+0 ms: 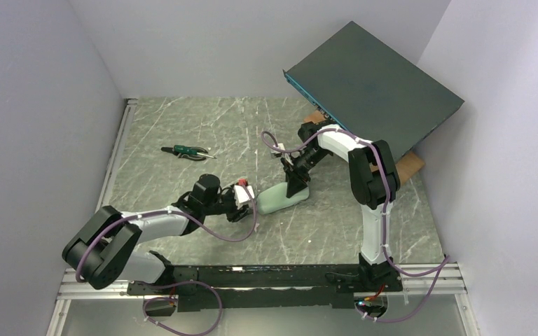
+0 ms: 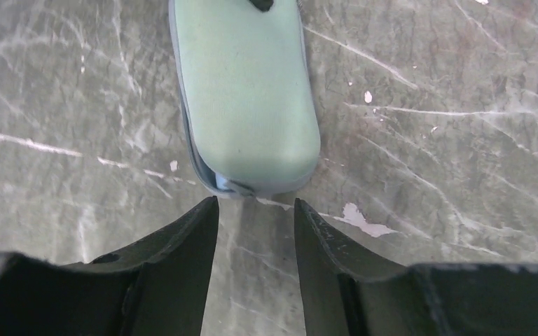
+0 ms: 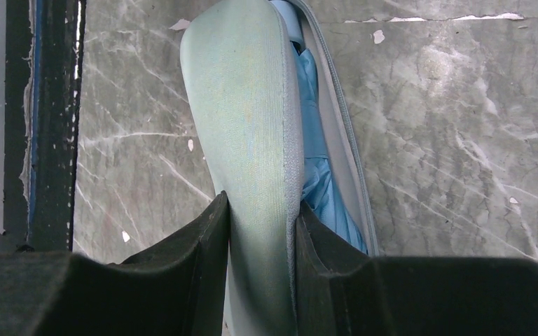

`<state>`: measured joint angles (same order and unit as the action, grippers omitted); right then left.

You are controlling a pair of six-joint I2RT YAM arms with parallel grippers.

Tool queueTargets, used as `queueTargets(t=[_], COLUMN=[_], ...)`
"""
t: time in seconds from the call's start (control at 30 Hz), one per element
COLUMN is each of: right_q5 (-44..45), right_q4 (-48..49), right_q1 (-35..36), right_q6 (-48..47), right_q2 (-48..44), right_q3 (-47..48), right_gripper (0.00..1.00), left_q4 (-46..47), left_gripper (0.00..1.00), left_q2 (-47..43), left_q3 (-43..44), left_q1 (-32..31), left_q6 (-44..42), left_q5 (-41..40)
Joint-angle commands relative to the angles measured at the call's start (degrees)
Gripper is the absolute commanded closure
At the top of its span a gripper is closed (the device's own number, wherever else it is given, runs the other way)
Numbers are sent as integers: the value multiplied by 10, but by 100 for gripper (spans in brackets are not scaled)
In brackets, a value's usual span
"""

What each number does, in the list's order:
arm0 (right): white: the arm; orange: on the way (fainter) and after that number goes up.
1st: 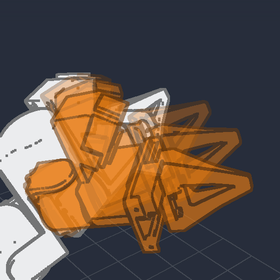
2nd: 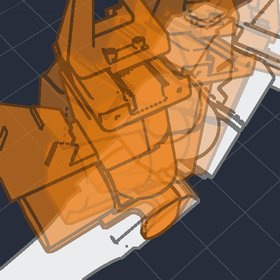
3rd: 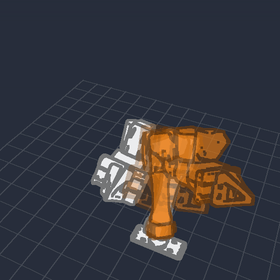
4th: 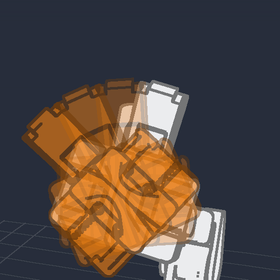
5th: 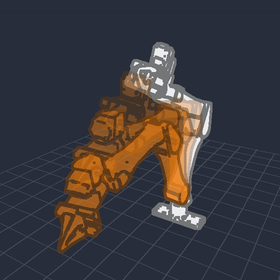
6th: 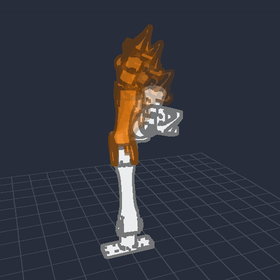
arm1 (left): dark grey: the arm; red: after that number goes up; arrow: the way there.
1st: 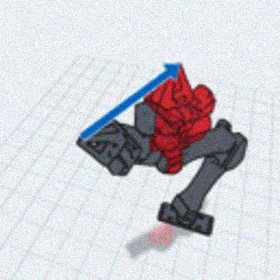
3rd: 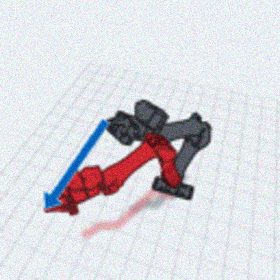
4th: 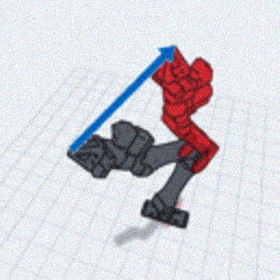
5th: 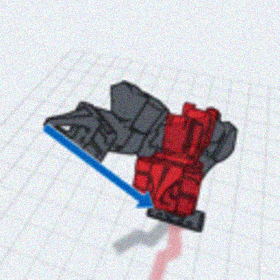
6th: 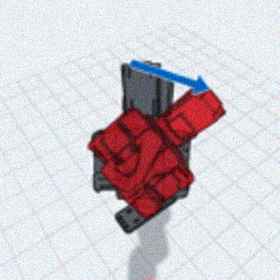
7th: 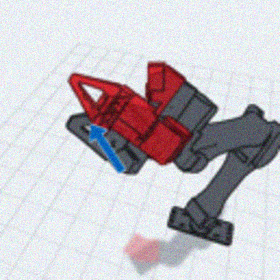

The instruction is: Open the umbrella

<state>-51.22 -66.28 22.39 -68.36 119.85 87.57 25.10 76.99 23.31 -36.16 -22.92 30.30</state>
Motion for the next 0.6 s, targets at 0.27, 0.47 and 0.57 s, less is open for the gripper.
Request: queueTargets(t=[0.27, 0.47, 0.57], right_q5=[60, 63, 66], right_q4=[-12, -9, -6], right_q1=[19, 18, 17], right_q6=[-50, -48, -48], right_q2=[14, 15, 14], right_q3=[-10, -12, -15], right_gripper=[100, 100, 100], left_q4=[-48, -99, -103], left_gripper=[49, 61, 77], left_q2=[77, 101, 82], left_q3=[88, 107, 94], left_q1=[17, 31, 38], left_q6=[-172, -177, -167], left_q5=[97, 107, 120])
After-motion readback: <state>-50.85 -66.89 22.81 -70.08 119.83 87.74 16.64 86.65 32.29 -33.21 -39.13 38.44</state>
